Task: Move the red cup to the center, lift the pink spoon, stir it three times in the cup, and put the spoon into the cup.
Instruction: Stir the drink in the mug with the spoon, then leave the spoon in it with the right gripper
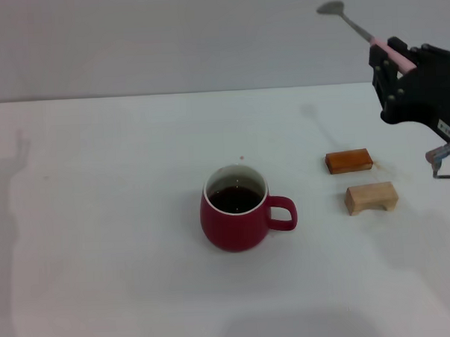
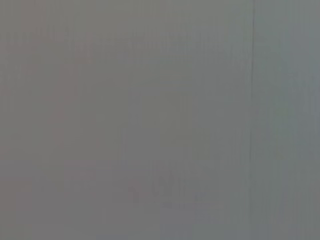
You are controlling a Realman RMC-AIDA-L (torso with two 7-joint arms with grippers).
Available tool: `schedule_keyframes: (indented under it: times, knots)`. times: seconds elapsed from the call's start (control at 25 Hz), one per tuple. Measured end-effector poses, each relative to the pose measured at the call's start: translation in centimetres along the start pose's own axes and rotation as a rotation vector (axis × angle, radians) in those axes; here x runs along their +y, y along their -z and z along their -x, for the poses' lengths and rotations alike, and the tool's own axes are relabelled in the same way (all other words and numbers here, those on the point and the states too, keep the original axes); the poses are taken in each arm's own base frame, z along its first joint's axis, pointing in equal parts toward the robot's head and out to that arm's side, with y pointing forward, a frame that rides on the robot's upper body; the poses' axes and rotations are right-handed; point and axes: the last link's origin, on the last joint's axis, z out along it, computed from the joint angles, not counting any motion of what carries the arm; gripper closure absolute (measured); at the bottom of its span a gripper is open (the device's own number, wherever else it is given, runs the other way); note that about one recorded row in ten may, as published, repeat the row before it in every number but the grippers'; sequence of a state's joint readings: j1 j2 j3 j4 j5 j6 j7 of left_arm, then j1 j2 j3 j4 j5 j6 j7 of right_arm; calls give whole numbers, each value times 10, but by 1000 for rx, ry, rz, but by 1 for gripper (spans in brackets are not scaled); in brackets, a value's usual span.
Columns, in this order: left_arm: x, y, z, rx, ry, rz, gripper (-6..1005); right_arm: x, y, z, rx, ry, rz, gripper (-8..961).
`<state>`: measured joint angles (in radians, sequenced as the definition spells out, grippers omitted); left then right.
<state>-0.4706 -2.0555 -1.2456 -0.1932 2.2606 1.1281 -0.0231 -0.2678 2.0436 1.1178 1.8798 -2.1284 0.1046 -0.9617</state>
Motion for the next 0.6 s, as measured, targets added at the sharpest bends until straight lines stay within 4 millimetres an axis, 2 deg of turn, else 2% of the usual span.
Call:
schedule_keyframes:
  times: [0.36,0.6]
  knots:
    - [2,-2,1,-10,3,4,183,2,-2,34,0,-5,121,796]
    - [3,-2,2,-15,6,3,181,-3,-7,41,52,-54,189,796]
